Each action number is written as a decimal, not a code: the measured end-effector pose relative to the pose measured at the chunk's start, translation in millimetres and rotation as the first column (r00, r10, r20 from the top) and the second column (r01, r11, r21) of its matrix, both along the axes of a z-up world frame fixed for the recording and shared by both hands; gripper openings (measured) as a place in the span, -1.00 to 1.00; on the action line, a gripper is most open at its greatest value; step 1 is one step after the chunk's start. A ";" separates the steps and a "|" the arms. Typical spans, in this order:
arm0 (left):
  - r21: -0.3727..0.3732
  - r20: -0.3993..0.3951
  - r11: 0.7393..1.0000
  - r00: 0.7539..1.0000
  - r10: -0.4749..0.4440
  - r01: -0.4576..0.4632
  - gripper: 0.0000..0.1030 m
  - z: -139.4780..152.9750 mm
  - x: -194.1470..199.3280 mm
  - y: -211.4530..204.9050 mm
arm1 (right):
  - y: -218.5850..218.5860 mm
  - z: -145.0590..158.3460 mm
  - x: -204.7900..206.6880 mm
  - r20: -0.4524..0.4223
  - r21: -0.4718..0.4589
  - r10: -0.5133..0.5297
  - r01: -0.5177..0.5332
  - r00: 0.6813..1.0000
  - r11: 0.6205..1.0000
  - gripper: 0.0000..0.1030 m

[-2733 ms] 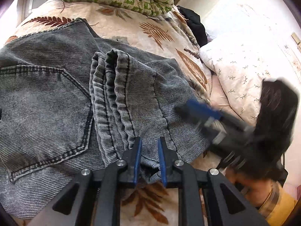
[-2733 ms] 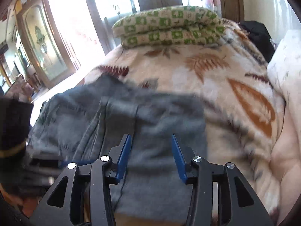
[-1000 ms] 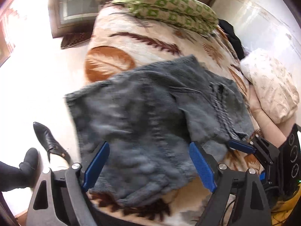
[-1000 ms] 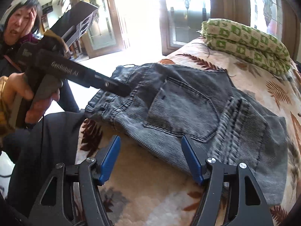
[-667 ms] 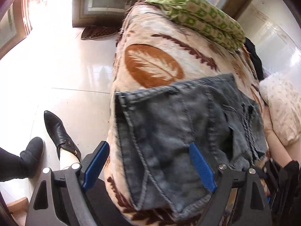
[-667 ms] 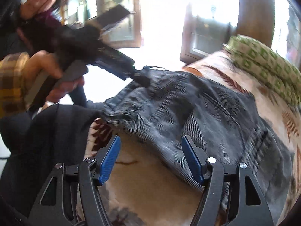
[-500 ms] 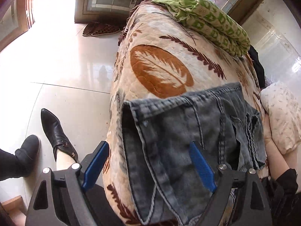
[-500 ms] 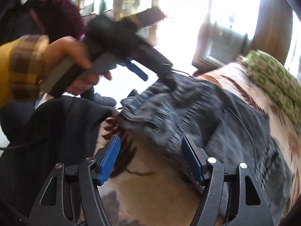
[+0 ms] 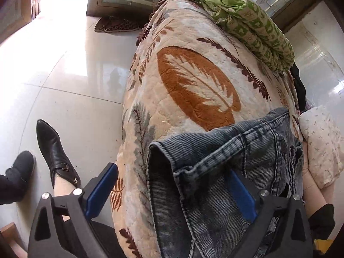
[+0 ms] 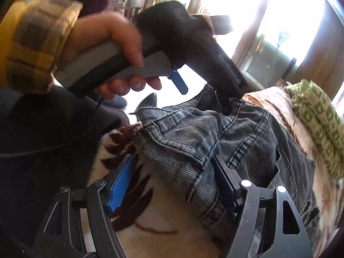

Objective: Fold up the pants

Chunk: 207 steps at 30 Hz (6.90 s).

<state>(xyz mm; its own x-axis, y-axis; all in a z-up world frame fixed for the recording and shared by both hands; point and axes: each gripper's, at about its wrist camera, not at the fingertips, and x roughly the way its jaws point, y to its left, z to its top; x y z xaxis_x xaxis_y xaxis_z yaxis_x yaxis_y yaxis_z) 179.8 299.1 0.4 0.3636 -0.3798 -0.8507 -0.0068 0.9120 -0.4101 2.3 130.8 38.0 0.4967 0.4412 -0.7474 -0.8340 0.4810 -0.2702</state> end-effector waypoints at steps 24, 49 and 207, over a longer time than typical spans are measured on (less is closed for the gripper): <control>-0.064 0.041 0.997 0.998 0.043 -0.040 -0.53 47.5 -15.0 -6.6 | -26.8 43.9 16.4 -0.013 0.165 -0.137 0.137 0.991 0.977 -0.60; -0.032 0.256 0.984 0.953 -0.160 0.174 -0.77 174.1 -27.3 -130.5 | -123.5 106.0 11.0 -0.040 0.359 -0.344 0.335 0.938 0.871 -0.66; 0.263 0.141 0.946 0.962 -0.234 0.191 0.61 55.8 -105.3 -292.1 | -358.8 14.8 36.8 -0.471 0.294 -0.687 0.832 0.554 0.470 0.06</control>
